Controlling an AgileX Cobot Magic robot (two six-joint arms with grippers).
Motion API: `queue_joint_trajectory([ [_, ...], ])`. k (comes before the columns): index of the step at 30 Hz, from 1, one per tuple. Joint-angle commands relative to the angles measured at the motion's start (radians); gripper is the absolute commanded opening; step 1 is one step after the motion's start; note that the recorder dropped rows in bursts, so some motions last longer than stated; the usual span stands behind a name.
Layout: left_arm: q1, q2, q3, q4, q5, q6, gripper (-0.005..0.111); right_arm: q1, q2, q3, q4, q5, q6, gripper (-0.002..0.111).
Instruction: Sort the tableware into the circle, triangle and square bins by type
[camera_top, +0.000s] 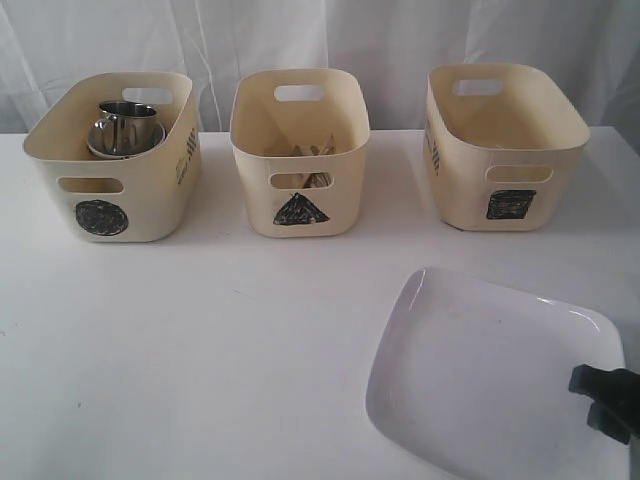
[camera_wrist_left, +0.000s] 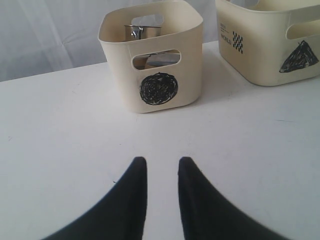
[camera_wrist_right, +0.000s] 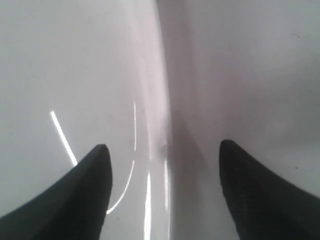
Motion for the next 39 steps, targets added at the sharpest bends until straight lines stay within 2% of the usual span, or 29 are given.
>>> queue_joint_trajectory([
  [1, 0.0, -0.007, 0.002, -0.002, 0.0, -0.009, 0.028, -0.002, 0.037, -0.003, 0.008, -0.032, -0.012, 0.059],
  [15, 0.0, -0.007, 0.002, -0.002, 0.0, -0.009, 0.028, -0.002, 0.116, -0.003, 0.021, -0.083, -0.012, 0.059],
  [18, 0.0, -0.007, 0.002, -0.002, 0.0, -0.009, 0.028, 0.032, 0.116, -0.003, 0.074, -0.084, -0.014, 0.055],
  [30, 0.0, -0.007, 0.002, -0.002, 0.0, -0.009, 0.028, 0.11, 0.116, -0.004, 0.168, -0.117, -0.014, 0.055],
  [34, 0.0, -0.007, 0.002, -0.002, 0.0, -0.009, 0.028, 0.119, 0.118, -0.004, 0.168, -0.114, -0.014, 0.039],
  [39, 0.0, -0.007, 0.002, -0.002, 0.0, -0.009, 0.028, 0.119, 0.132, -0.004, 0.168, -0.114, -0.014, 0.003],
])
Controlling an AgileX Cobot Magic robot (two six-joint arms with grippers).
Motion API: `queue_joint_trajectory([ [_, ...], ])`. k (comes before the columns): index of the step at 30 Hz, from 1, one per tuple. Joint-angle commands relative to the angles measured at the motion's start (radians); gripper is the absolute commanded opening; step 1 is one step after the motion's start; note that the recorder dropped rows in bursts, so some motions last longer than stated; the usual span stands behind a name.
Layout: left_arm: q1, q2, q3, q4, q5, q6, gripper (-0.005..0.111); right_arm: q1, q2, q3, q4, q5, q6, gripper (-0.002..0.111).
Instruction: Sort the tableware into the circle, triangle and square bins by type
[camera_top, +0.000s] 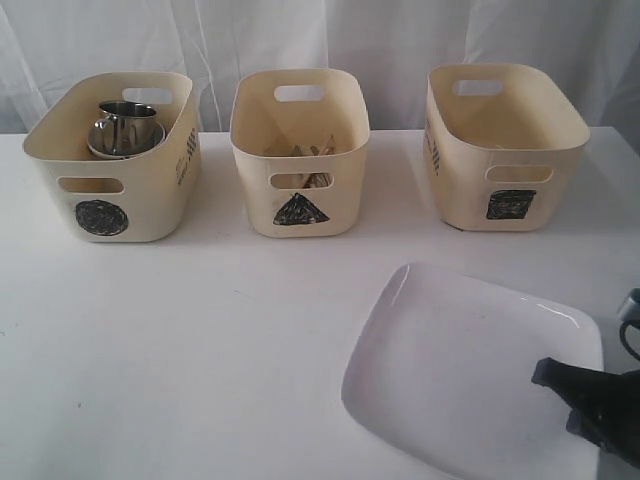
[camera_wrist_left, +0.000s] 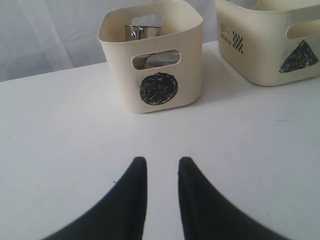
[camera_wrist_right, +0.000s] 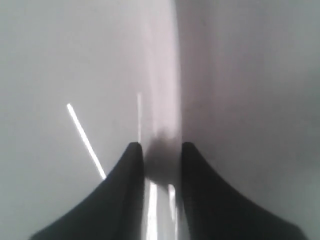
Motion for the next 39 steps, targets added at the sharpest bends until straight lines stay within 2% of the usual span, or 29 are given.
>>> queue_joint_trajectory([
  [1, 0.0, -0.007, 0.002, -0.002, 0.0, -0.009, 0.028, 0.002, 0.01, 0.0, 0.005, -0.006, -0.008, 0.0],
  [9, 0.0, -0.007, 0.002, -0.002, 0.0, -0.009, 0.028, 0.002, -0.036, 0.0, 0.005, -0.019, -0.015, 0.0],
  [19, 0.0, -0.007, 0.002, -0.002, 0.0, -0.009, 0.028, 0.002, -0.298, -0.006, 0.007, 0.058, -0.043, 0.0],
  [26, 0.0, -0.007, 0.002, -0.002, 0.0, -0.009, 0.028, 0.002, -0.423, -0.074, 0.027, 0.153, -0.105, 0.0],
  [39, 0.0, -0.007, 0.002, -0.002, 0.0, -0.009, 0.028, 0.002, -0.492, -0.177, 0.038, 0.233, -0.129, 0.0],
])
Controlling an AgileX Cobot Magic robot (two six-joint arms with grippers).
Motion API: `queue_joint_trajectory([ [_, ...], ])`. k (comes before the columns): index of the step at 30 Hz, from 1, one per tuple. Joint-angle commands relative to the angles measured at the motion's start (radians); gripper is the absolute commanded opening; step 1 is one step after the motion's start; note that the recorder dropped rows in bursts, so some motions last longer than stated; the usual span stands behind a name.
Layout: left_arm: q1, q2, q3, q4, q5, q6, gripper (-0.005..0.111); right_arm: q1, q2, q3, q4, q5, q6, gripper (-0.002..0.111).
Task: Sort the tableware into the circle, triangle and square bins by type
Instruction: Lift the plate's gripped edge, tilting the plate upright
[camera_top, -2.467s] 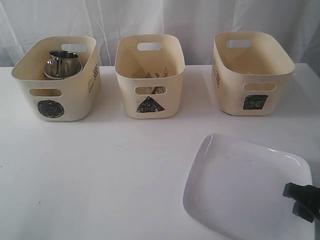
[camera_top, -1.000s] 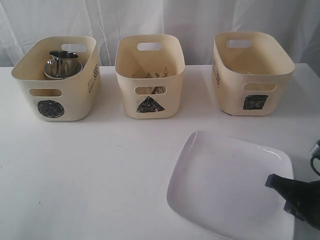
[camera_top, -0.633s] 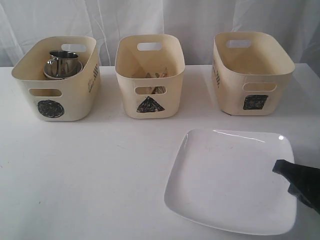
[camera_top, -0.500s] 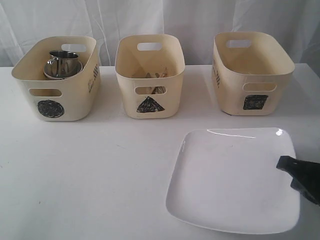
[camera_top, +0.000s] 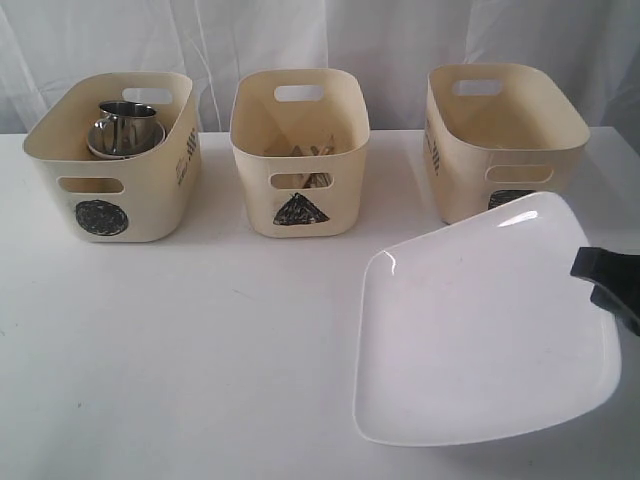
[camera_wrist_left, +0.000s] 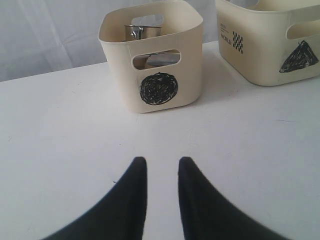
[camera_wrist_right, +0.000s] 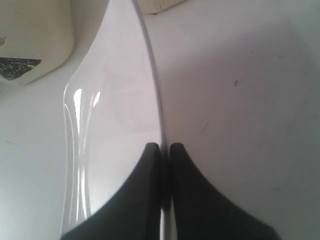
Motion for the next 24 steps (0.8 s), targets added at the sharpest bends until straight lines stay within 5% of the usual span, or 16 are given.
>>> queue_joint_trajectory([
  [1, 0.0, -0.007, 0.002, -0.002, 0.0, -0.009, 0.028, 0.002, -0.008, -0.016, 0.013, 0.018, -0.004, 0.0],
  [16, 0.0, -0.007, 0.002, -0.002, 0.0, -0.009, 0.028, 0.002, -0.03, -0.046, 0.04, -0.049, -0.03, 0.0],
  [24, 0.0, -0.007, 0.002, -0.002, 0.0, -0.009, 0.028, 0.002, -0.007, -0.213, 0.002, -0.056, -0.066, 0.0],
])
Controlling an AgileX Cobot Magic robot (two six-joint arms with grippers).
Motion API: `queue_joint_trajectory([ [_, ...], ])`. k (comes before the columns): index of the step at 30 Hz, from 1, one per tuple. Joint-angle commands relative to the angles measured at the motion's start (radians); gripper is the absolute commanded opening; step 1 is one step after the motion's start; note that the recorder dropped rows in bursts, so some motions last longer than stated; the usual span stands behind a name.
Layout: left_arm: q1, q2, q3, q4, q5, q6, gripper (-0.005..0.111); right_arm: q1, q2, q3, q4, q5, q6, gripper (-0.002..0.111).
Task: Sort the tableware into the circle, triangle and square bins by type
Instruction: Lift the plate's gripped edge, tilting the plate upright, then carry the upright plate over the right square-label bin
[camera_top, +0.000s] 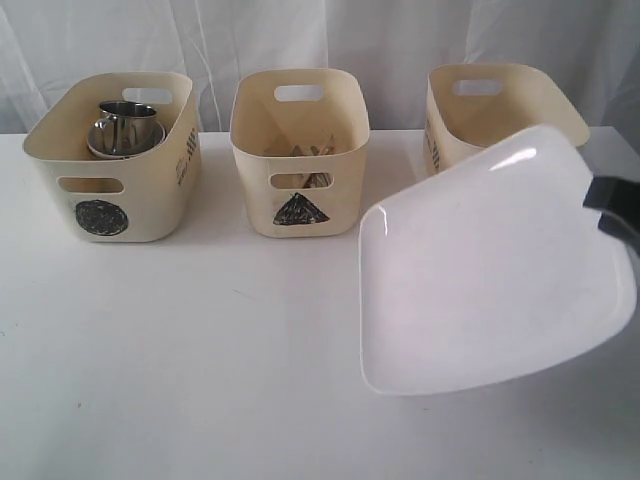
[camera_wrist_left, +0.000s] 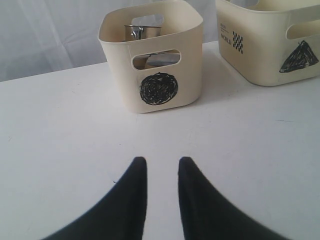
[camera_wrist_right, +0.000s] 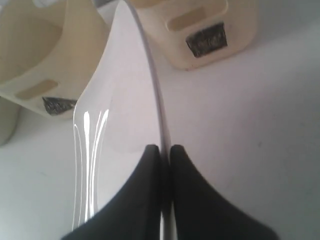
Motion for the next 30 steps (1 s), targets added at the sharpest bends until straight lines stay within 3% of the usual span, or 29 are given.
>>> queue_joint_trajectory([
  [1, 0.0, -0.007, 0.002, -0.002, 0.0, -0.009, 0.028, 0.002, 0.022, -0.109, -0.013, -0.058, -0.005, 0.0],
  [22, 0.0, -0.007, 0.002, -0.002, 0.0, -0.009, 0.028, -0.002, 0.367, -0.627, -0.24, -0.085, -0.004, 0.0],
  [30, 0.0, -0.007, 0.002, -0.002, 0.0, -0.009, 0.028, -0.064, 0.478, -0.773, -0.252, -0.14, -0.004, 0.0],
])
